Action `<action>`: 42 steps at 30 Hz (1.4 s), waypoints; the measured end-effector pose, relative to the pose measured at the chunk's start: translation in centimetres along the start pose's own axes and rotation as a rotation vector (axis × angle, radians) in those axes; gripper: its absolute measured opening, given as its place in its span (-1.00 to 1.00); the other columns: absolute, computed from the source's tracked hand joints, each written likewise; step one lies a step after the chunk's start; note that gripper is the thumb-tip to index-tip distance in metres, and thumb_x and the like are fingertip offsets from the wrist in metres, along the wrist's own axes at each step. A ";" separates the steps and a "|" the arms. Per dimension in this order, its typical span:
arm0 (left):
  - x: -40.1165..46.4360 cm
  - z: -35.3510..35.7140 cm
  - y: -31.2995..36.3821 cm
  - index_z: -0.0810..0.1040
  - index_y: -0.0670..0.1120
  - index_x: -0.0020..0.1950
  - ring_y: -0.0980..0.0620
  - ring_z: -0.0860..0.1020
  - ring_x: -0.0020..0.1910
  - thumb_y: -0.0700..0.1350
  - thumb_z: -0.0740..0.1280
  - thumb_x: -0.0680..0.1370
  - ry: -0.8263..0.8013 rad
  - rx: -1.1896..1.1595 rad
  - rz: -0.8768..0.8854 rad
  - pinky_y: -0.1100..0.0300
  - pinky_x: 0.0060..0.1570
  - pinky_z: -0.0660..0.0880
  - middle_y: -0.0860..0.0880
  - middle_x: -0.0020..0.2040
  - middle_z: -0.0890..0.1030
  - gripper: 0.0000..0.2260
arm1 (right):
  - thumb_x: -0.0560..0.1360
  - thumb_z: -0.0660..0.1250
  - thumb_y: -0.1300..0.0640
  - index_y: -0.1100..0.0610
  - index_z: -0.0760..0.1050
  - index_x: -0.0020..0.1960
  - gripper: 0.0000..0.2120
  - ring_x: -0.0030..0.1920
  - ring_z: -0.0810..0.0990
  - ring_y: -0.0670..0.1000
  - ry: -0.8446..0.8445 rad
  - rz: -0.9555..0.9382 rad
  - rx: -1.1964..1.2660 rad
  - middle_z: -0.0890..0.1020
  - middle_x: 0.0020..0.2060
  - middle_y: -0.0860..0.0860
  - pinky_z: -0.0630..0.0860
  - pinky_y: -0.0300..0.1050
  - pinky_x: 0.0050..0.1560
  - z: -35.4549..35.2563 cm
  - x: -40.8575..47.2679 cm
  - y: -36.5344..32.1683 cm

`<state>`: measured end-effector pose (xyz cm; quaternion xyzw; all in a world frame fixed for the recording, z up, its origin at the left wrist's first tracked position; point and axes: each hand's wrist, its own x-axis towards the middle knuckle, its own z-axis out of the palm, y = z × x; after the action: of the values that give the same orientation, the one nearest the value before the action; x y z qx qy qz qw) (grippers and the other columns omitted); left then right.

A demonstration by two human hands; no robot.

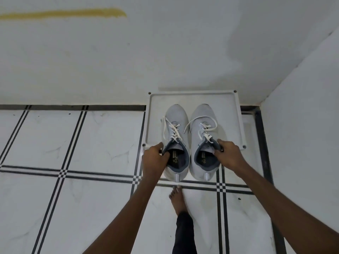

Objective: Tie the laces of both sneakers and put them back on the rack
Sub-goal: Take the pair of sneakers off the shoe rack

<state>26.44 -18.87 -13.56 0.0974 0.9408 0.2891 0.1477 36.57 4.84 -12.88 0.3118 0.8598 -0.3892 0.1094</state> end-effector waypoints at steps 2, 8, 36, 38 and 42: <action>-3.3 0.4 -0.7 0.51 -0.15 -0.23 -0.04 0.53 -0.40 -0.07 0.35 0.42 -0.003 0.004 -0.016 0.21 -0.40 0.38 -0.10 -0.38 0.61 -0.86 | 0.48 0.35 0.23 0.28 0.49 -0.08 -0.90 -0.15 0.59 0.20 -0.010 -0.019 0.007 0.62 -0.19 0.20 0.48 0.02 -0.14 0.8 -2.8 1.3; -11.5 2.2 -4.4 0.59 -0.17 -0.17 -0.12 0.58 -0.33 -0.10 0.40 0.43 -0.035 -0.064 -0.050 0.30 -0.43 0.31 -0.13 -0.32 0.66 -0.87 | 0.46 0.37 0.21 0.26 0.48 -0.11 -0.88 -0.16 0.54 0.19 -0.039 0.028 0.019 0.58 -0.22 0.17 0.39 -0.06 -0.19 4.4 -9.9 4.9; -7.3 36.8 -38.3 0.62 -0.10 0.07 0.02 0.60 -0.32 -0.15 0.30 0.58 -0.036 -0.033 -0.062 0.28 -0.27 0.42 0.00 -0.25 0.68 -0.87 | 0.49 0.36 0.29 0.21 0.49 0.38 -0.55 0.21 0.60 0.25 0.139 0.102 0.070 0.65 0.17 0.25 0.46 -0.03 0.19 45.4 3.7 30.3; -7.3 37.4 -38.5 0.61 -0.06 0.16 0.03 0.61 -0.29 -0.13 0.28 0.59 -0.016 -0.040 -0.048 0.29 -0.28 0.44 0.02 -0.23 0.68 -0.81 | 0.50 0.36 0.28 0.21 0.47 0.41 -0.53 0.23 0.59 0.26 0.189 0.093 0.091 0.64 0.21 0.24 0.45 0.00 0.24 46.1 3.7 30.5; -7.1 37.2 -38.8 0.59 -0.04 0.28 0.16 0.49 -0.38 -0.19 0.24 0.61 0.039 -0.058 -0.028 0.54 -0.32 0.35 0.07 -0.23 0.64 -0.72 | 0.49 0.36 0.23 0.25 0.46 0.40 -0.52 0.20 0.59 0.29 0.292 0.086 0.080 0.63 0.18 0.27 0.49 0.08 0.22 46.5 3.7 29.3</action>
<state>41.74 -33.17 -63.59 0.0742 0.9361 0.3158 0.1360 49.33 -13.11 -63.39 0.4056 0.8362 -0.3689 -0.0127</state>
